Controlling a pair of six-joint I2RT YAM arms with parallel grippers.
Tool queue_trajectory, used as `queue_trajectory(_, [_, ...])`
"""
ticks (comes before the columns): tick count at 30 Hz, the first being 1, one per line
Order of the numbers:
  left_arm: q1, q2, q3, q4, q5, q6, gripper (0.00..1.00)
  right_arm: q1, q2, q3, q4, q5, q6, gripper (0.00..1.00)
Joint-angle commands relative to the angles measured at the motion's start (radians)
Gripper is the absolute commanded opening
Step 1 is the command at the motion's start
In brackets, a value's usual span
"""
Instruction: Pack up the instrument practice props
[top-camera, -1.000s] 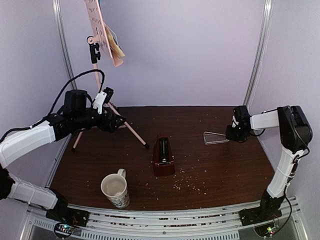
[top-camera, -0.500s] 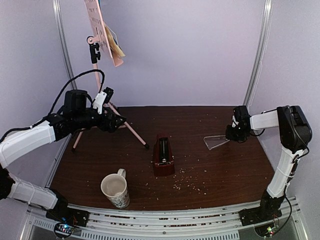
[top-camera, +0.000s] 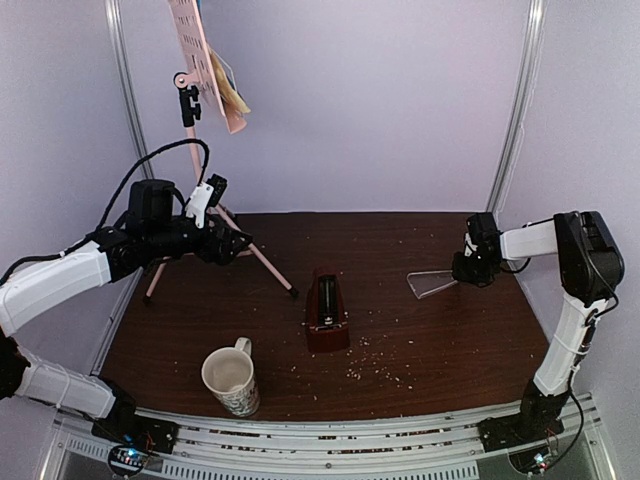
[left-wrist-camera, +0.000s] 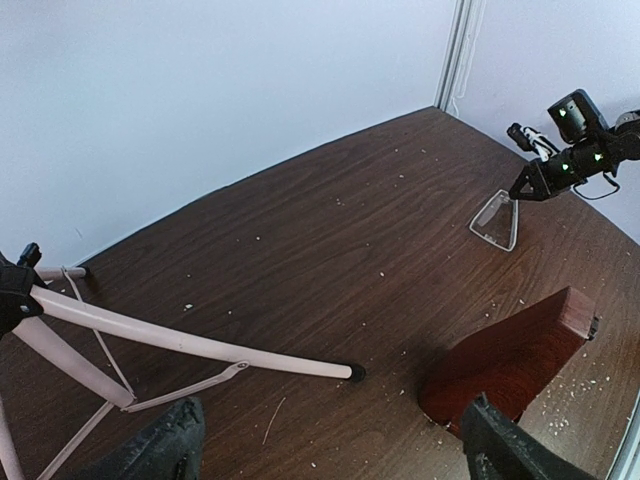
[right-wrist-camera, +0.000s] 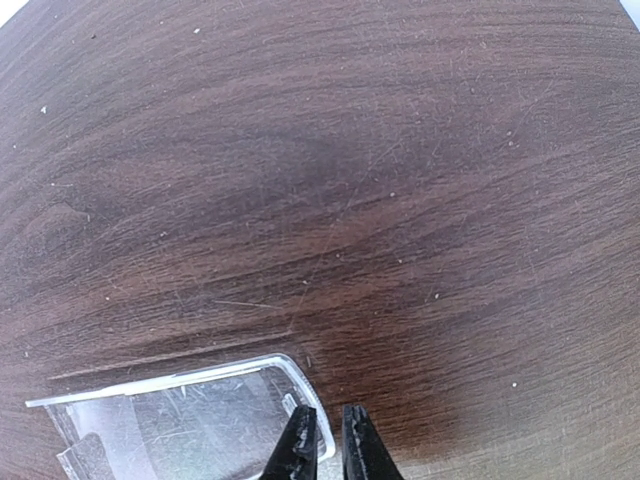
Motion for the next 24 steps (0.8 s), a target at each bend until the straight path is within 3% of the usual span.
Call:
queue_trajectory(1, [0.007,0.004,-0.008,0.048,0.012,0.014,0.93,-0.006,0.011,-0.004,-0.022,0.008,-0.017,0.10])
queue_trajectory(17, [0.007,-0.004,-0.009,0.046,0.006,0.016,0.93,-0.006,0.023,-0.003,-0.024,-0.058,-0.033,0.05])
queue_trajectory(24, [0.006,-0.010,-0.008,0.044,-0.012,0.023,0.93,-0.006,-0.089,-0.038,-0.024,-0.056,-0.013,0.00])
